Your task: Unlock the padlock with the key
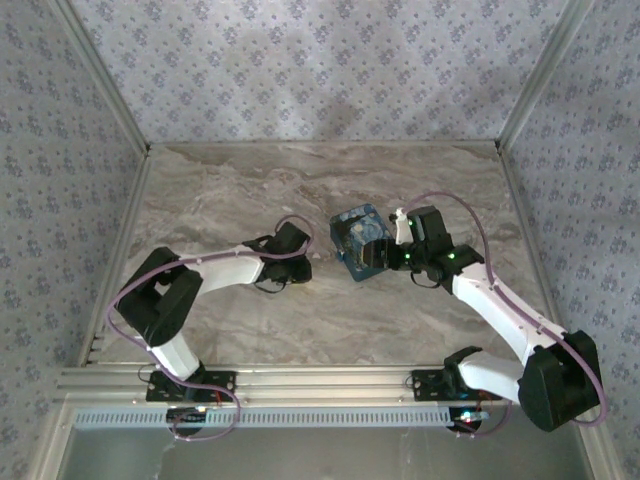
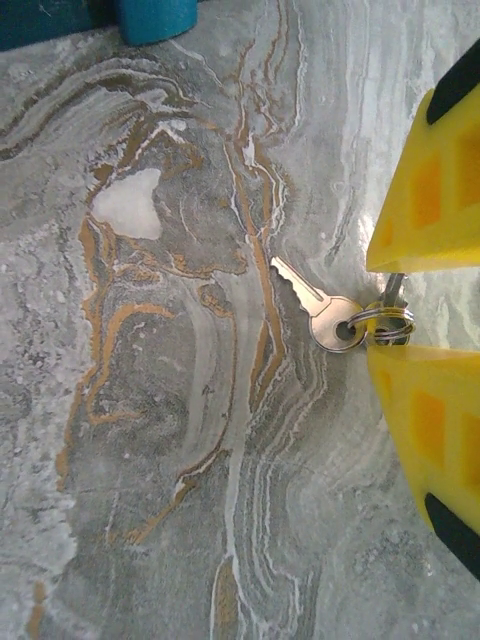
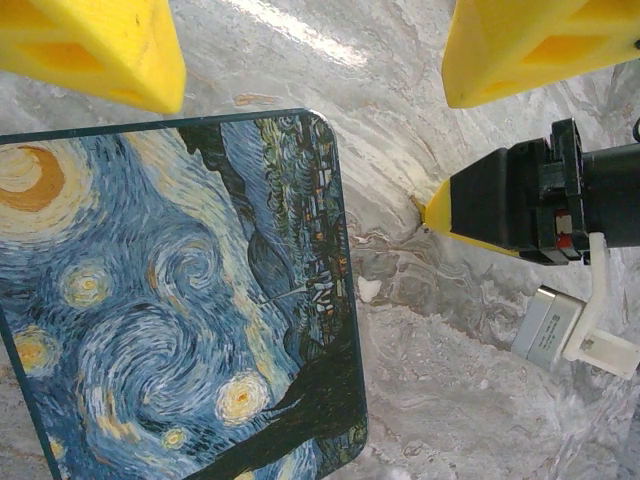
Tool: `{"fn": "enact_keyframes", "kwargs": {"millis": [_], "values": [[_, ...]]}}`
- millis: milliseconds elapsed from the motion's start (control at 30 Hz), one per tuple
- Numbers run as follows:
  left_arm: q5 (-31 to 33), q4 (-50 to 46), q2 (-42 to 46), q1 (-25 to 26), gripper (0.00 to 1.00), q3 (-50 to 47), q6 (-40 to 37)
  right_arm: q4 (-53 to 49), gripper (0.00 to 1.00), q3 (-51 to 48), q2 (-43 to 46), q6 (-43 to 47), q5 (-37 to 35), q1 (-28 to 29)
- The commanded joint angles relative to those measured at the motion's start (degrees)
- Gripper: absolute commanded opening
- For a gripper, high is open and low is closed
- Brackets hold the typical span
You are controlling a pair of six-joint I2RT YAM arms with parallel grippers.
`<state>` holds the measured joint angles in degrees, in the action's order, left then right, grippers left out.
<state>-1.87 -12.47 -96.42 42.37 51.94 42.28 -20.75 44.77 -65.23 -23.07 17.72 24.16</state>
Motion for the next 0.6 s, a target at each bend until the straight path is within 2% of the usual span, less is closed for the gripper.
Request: {"fn": "enact_keyframes", "kwargs": {"millis": [0, 233, 367, 567], "values": [[0.9, -2.0, 1.6, -0.1, 0.27, 2.3, -1.9, 0.2, 0.71, -0.1, 0.6, -0.3, -0.6, 0.6], [1.1, -2.8, -1.0, -0.1, 0.24, 3.8, -2.3, -0.1, 0.71, -0.4, 0.9, -0.4, -0.8, 0.7], [1.1, -3.1, -2.1, -0.2, 0.19, 4.1, -2.4, -0.2, 0.71, -0.3, 1.1, -0.3, -0.6, 0.7], [1.9, -4.6, -2.5, -0.1, 0.18, 3.8, -2.5, 0.1, 0.71, -0.3, 0.7, -0.4, -0.3, 0.6]]}}
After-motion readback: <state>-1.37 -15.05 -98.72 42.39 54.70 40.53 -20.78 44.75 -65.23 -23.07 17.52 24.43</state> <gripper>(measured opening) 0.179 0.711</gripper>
